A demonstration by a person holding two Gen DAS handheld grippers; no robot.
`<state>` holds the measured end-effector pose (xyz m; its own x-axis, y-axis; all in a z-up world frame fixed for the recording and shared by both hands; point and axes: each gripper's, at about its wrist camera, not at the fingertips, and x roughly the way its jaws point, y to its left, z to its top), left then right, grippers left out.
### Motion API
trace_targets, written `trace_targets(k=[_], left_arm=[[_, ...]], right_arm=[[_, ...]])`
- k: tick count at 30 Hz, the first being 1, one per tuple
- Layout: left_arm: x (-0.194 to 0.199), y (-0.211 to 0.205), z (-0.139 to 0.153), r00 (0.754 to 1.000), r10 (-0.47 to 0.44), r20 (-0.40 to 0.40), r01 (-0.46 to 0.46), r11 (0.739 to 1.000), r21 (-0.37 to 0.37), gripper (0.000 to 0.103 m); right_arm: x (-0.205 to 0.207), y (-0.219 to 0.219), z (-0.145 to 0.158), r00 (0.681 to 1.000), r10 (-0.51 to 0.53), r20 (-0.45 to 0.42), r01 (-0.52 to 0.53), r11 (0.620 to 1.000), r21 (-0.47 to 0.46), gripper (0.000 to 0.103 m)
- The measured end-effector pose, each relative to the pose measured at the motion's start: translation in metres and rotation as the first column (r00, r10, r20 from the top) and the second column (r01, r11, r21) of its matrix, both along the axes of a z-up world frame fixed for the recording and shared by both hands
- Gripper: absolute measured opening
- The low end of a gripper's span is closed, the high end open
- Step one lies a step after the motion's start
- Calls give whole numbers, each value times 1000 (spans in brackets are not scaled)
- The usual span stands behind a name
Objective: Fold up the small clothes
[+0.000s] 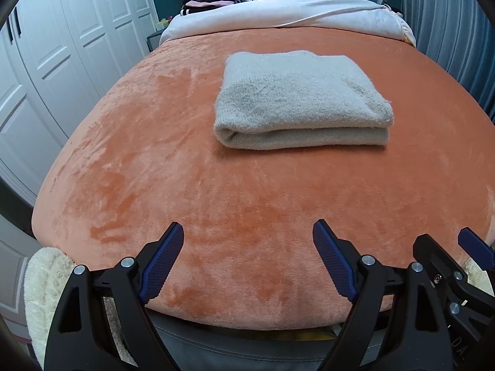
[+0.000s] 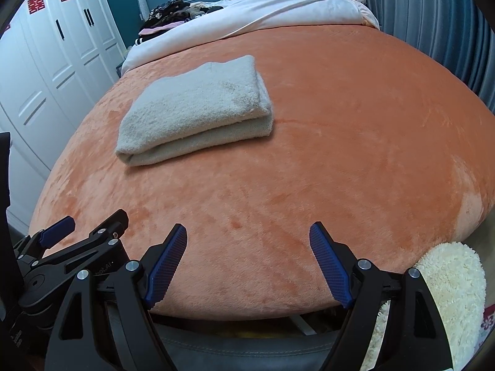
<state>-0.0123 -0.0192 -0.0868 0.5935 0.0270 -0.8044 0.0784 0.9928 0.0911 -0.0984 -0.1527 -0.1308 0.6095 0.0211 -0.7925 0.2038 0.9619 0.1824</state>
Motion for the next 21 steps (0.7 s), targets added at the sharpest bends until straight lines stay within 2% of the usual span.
trace_targets(k=[21], left_arm=[[13, 10, 2, 1000, 19, -4, -19, 1000, -13, 76]], right_arm=[[15, 8, 7, 1000, 13, -4, -13, 999, -31, 80]])
